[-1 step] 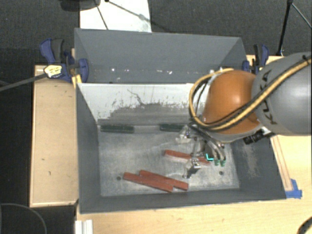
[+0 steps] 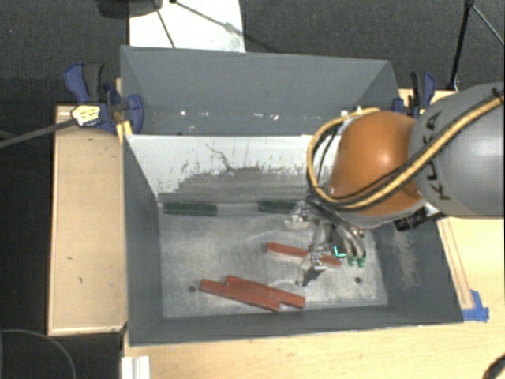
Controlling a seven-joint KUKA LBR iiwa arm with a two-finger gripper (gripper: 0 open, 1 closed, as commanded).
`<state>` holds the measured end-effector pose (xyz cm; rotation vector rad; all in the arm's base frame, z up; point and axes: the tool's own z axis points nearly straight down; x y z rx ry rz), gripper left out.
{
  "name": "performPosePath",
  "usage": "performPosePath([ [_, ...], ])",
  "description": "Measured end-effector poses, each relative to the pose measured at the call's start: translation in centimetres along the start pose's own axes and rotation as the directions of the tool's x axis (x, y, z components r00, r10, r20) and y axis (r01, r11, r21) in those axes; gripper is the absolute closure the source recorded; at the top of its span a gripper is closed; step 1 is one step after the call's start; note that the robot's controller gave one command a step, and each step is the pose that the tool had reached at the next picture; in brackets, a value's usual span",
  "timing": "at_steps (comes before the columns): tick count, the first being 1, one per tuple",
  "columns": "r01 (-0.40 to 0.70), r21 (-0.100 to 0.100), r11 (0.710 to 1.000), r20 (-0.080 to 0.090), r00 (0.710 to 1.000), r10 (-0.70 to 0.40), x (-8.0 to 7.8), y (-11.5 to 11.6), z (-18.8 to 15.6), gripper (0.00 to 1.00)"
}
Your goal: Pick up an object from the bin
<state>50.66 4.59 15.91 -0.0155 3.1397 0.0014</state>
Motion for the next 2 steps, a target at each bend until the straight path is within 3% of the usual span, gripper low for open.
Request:
performPosePath([
  [1, 0.117, 0.001, 0.993, 0.01, 0.993, -0.117, -5.15, -3.41, 8.37, 1.0],
  [2, 0.116, 0.001, 0.993, 0.01, 0.993, -0.116, -5.15, -3.41, 8.37, 1.0],
])
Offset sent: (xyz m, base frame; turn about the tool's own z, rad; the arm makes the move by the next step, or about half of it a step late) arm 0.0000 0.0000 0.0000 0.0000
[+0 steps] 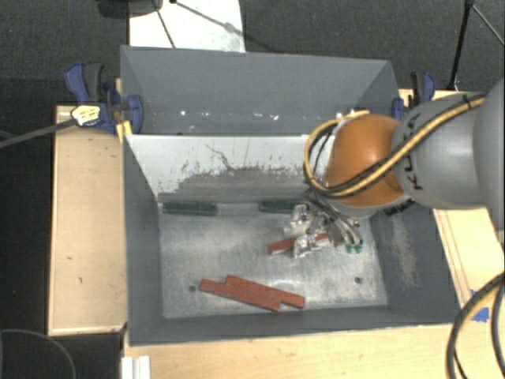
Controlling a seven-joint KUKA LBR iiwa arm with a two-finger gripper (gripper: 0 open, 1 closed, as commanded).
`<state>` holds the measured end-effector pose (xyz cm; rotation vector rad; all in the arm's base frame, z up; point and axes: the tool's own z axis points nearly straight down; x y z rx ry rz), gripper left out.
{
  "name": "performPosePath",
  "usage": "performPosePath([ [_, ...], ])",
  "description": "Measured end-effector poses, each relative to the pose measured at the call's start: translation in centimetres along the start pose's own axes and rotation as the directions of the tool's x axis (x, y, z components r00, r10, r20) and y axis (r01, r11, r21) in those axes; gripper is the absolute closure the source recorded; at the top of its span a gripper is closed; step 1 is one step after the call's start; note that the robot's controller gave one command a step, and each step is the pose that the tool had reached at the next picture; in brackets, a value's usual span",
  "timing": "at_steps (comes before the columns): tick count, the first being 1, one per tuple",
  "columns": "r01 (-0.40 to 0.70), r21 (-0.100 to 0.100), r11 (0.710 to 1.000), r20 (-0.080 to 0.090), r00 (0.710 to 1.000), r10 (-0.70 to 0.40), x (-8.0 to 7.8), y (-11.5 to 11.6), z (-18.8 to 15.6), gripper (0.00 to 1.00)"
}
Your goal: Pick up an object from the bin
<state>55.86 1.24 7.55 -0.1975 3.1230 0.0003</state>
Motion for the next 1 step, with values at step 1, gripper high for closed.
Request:
performPosePath([
  [1, 0.077, -0.002, 0.997, -0.01, 0.997, -0.077, 2.22, 1.11, -11.06, 1.0],
])
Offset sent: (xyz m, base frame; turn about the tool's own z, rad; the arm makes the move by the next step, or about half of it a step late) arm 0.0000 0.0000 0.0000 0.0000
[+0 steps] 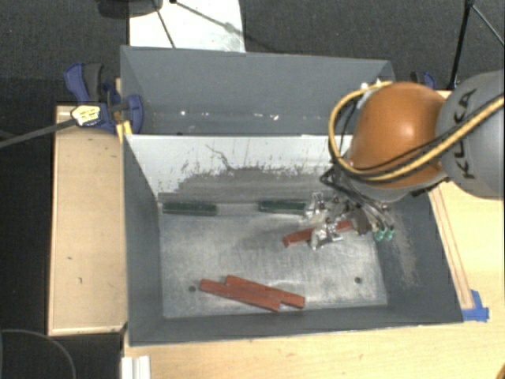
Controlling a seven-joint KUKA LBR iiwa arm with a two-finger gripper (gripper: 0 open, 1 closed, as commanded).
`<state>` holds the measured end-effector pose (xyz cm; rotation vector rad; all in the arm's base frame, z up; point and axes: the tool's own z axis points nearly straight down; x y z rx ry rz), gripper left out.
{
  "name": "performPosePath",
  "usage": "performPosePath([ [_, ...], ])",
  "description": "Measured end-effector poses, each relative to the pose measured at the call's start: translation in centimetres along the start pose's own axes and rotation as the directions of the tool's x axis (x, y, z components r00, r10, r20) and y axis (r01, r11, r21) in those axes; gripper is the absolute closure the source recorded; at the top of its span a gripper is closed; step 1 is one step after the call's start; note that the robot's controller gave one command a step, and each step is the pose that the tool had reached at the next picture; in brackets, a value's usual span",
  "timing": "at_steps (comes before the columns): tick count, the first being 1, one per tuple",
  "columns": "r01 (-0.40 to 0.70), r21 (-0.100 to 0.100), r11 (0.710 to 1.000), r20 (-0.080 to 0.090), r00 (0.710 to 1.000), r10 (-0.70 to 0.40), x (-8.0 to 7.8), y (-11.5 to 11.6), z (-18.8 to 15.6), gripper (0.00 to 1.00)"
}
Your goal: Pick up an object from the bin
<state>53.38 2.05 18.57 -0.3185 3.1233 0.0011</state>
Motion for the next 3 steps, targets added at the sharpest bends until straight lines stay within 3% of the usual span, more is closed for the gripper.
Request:
performPosePath([
  [2, 0.014, 0.0, 1.0, 0.0, 1.0, -0.014, 0.1, 0.6, 1.4, 1.0],
  [3, 0.011, -0.001, 1.0, -0.005, 1.0, -0.011, 0.8, 0.5, -1.7, 1.0],
])
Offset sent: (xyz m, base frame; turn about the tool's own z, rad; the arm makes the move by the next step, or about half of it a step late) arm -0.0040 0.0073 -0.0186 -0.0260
